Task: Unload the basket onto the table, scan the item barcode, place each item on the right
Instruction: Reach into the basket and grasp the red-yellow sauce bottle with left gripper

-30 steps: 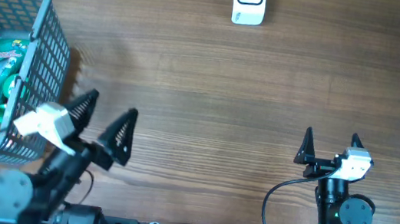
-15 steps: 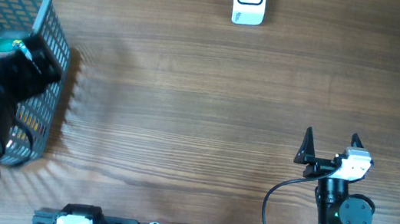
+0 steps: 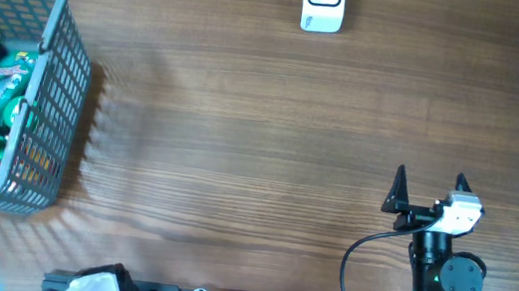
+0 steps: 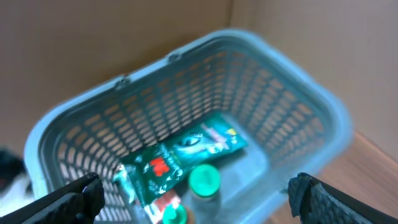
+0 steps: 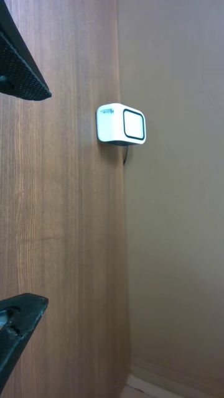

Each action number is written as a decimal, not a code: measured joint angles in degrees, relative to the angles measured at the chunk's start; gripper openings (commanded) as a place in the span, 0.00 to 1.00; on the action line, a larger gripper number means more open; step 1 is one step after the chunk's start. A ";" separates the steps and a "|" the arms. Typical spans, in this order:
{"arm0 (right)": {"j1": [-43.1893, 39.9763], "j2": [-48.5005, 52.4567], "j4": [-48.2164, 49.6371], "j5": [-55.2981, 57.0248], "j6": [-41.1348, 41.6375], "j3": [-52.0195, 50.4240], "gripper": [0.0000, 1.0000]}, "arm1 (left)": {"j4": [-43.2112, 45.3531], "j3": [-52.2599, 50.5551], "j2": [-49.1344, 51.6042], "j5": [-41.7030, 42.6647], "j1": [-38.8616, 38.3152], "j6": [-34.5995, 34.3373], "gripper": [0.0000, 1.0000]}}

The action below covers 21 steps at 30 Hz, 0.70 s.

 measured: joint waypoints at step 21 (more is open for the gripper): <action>0.00 0.00 0.00 0.00 0.02 0.00 1.00 | -15.23 0.09 28.57 9.88 14.14 -9.07 1.00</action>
